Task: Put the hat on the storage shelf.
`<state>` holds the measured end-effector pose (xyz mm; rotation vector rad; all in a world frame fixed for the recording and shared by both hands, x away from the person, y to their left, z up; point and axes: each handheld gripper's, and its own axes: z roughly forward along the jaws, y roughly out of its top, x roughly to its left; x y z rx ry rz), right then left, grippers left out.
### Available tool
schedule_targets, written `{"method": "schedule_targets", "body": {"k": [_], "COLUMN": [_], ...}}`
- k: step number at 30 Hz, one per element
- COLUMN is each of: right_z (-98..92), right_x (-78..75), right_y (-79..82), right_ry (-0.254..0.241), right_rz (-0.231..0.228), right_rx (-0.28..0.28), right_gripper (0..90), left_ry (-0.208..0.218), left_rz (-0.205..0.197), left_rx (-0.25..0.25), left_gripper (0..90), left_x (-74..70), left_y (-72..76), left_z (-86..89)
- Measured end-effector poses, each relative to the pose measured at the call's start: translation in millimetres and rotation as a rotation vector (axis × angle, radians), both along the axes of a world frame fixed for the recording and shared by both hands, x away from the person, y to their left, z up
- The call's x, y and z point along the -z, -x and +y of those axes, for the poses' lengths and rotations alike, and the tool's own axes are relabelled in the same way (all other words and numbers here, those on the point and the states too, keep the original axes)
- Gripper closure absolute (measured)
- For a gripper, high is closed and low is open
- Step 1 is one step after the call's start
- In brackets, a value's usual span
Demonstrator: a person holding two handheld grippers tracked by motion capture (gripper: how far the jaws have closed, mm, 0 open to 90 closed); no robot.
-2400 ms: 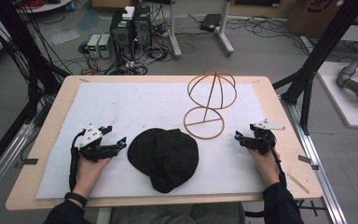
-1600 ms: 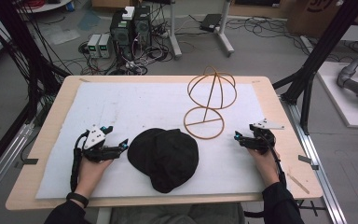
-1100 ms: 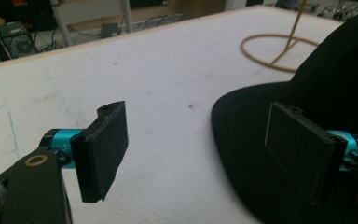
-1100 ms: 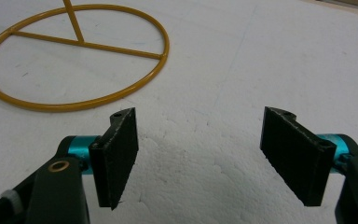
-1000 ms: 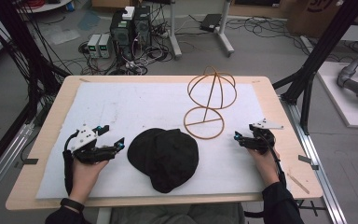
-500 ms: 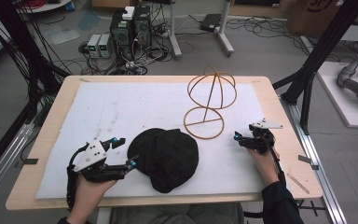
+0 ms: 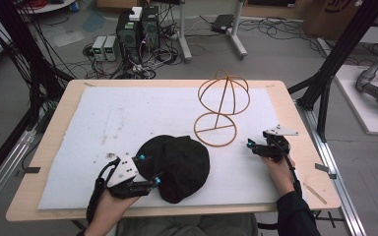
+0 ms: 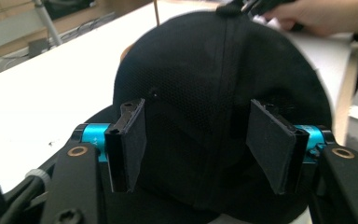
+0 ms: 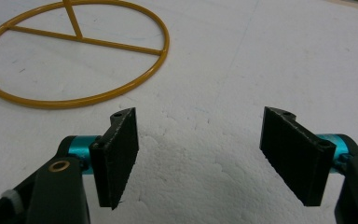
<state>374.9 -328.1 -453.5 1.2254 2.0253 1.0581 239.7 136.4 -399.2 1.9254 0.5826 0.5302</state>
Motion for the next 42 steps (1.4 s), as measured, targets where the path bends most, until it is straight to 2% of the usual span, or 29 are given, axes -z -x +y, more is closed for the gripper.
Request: {"method": "schedule_targets", "body": {"k": [4,7,15,18,29,30,33,35,42], "right_z": [0.0,0.0,0.4,0.4,0.6,0.7,1.0,1.0,1.7], "right_x": [-0.1,0.0,0.0,0.1,0.2,0.2,0.2,0.2,0.4], "right_y": [0.1,0.0,0.1,-0.1,-0.1,-0.1,0.1,0.0,0.1], "right_ry": [0.001,0.000,0.004,0.008,0.005,0.006,0.007,0.011,0.016], "right_rz": [0.000,0.000,0.000,-0.004,0.000,0.000,0.003,0.001,0.000], "right_rx": [-0.001,-0.002,-0.002,-0.007,-0.009,-0.009,-0.009,-0.011,-0.015], "right_gripper": [27.7,27.7,27.7,27.7,27.7,27.7,27.7,27.7,27.7], "left_ry": [-0.054,-0.067,-0.095,-0.092,-0.094,-0.096,-0.105,-0.113,-0.096], "left_rz": [0.004,-0.003,-0.014,-0.019,-0.019,-0.014,-0.019,-0.026,-0.023], "left_rx": [-0.015,-0.020,-0.031,-0.035,-0.036,-0.025,-0.013,-0.007,0.000], "left_gripper": [44.9,50.5,55.9,60.5,62.0,63.5,77.0,79.6,84.1], "left_x": [5.2,6.2,5.6,5.1,6.4,6.4,5.8,5.4,5.5], "left_y": [-4.7,-5.4,-3.0,-1.4,-0.9,-0.8,0.8,1.1,-0.9], "left_z": [-13.2,-15.2,-17.5,-17.2,-18.1,-19.0,-20.5,-21.0,-18.1]}}
